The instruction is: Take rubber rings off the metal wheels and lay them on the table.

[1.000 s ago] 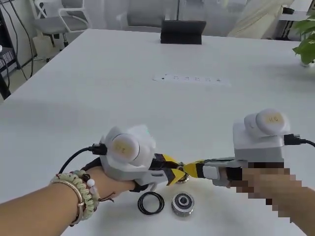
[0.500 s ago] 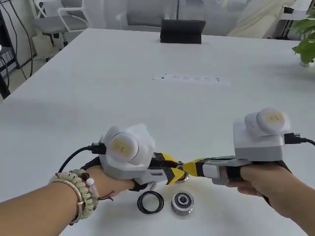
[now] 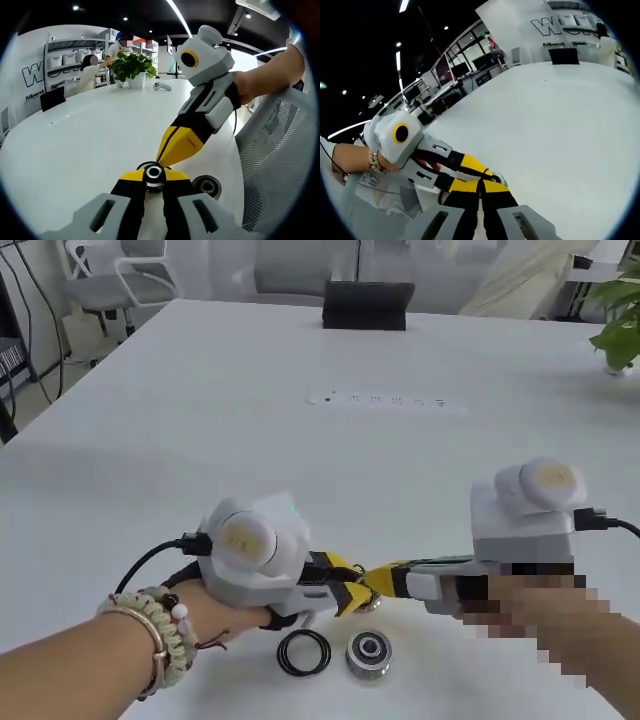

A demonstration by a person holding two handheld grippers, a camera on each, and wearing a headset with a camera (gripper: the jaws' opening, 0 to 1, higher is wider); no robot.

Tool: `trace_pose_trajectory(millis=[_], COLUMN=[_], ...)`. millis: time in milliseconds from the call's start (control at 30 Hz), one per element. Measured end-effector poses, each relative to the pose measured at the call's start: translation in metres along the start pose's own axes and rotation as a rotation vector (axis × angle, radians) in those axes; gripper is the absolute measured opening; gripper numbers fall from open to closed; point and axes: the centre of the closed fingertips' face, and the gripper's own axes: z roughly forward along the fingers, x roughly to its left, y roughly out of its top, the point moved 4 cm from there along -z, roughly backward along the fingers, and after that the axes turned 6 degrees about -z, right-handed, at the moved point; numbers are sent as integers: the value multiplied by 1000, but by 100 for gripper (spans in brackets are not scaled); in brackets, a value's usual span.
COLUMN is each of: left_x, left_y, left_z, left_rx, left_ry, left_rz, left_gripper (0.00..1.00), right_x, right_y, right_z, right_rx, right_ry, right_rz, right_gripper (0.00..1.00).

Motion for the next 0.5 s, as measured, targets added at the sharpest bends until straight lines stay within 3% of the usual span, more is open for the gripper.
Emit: trace_pose_trajectory(millis=[500], left_x=[0], left_y=[0], left_z=[1], left_rx=[-15], left_ry=[5], left_rz=[-34], left_gripper=[8], right_x=[-12], right_y=[-10], right_z=[-2], right_rx=[54], right_ry=[-59], right_rz=[33], right_gripper=[0])
